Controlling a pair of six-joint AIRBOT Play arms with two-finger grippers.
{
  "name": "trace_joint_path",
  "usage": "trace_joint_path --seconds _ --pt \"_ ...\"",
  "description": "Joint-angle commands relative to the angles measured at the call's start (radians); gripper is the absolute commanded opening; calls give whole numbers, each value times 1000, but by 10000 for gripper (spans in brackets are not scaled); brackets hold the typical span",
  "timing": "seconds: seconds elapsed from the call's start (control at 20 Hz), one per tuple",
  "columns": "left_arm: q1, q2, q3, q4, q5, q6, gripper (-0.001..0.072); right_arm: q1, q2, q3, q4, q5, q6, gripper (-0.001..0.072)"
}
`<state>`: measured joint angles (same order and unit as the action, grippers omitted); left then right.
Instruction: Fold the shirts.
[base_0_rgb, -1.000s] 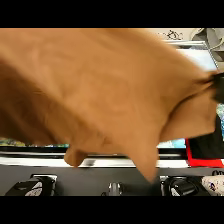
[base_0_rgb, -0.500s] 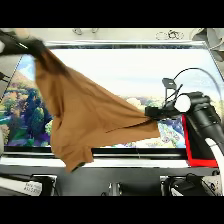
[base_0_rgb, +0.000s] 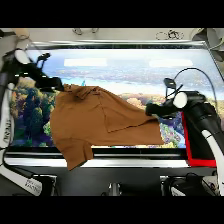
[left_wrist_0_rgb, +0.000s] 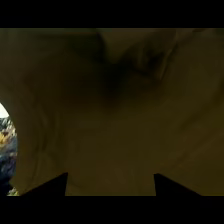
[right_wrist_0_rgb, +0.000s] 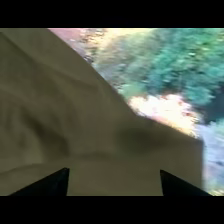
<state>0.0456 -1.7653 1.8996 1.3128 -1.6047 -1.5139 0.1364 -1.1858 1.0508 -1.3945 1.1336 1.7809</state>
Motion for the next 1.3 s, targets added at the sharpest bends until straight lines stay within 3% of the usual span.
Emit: trace_joint_path --seconds 0.0,0.2,0.3,0.45,0.55,0.75,0.9,1.0,1.25 --pt "142 166 -250 -52 -53 9 662 -217 -13 24 130 208 -189 618" --pt "248 465 -907 -69 180 80 660 -405 -16 -64 131 269 -258 599" --pt "275 550 -1119 -105 283 114 660 -414 -16 -97 131 269 -260 547" --pt "275 555 -1238 -172 349 131 660 -414 -16 -120 137 276 -260 558" --pt "275 547 -1265 -173 371 131 660 -414 -16 -140 119 285 -268 635" --pt "255 544 -1271 -205 461 126 608 -414 -16 -237 118 216 -277 638" --pt "193 533 -1271 -218 525 82 360 -414 -16 -337 169 135 -303 656" --pt "165 532 -1270 -219 530 82 22 -412 -16 -397 225 66 -340 655" --pt "159 639 -1267 -226 513 85 26 -412 -82 -438 373 -48 -359 606"
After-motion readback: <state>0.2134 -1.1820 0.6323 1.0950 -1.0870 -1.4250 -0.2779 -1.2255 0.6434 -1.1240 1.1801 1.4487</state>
